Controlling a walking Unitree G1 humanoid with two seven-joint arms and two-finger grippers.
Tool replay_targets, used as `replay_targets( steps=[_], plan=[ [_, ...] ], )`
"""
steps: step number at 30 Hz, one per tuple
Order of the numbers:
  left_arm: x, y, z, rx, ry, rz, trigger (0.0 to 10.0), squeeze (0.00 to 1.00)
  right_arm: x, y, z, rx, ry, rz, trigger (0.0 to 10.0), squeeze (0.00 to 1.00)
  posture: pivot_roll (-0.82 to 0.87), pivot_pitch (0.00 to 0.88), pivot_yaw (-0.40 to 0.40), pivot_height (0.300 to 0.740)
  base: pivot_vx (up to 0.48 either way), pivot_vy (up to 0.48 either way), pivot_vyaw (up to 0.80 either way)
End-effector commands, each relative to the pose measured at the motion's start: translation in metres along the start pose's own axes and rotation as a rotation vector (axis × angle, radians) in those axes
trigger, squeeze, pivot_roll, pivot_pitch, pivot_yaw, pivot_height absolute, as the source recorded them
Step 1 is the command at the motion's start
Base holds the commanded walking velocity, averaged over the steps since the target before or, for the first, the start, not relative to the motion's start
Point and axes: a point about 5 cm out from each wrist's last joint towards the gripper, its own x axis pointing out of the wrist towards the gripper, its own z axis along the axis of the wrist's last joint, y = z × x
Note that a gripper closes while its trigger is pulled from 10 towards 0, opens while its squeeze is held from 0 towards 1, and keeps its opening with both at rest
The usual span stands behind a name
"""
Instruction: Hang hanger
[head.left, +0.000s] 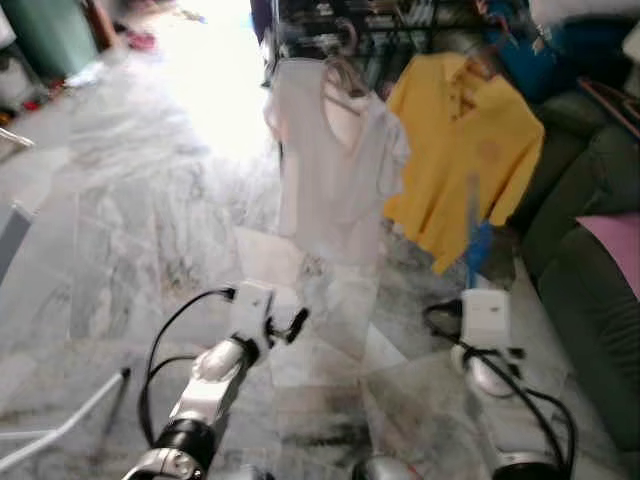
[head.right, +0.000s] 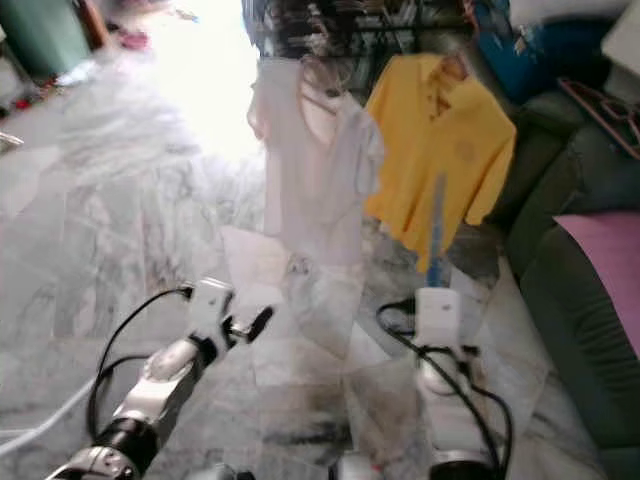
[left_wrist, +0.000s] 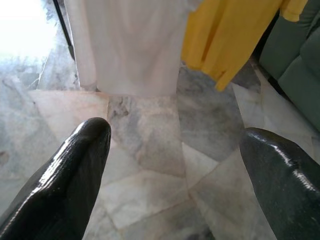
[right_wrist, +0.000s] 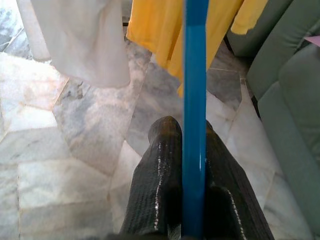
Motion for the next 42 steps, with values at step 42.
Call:
replay_targets(
  steps=[42],
  plan=[
    [0.007,-0.014,-0.001,0.006,0.021,-0.021,10.0,0.0,0.002,0.001,0.004,-0.088,0.004,0.181,10.0,0.0,-0.27,0.177,0.019,0.74,0.384,0.0,0.0]
  ],
)
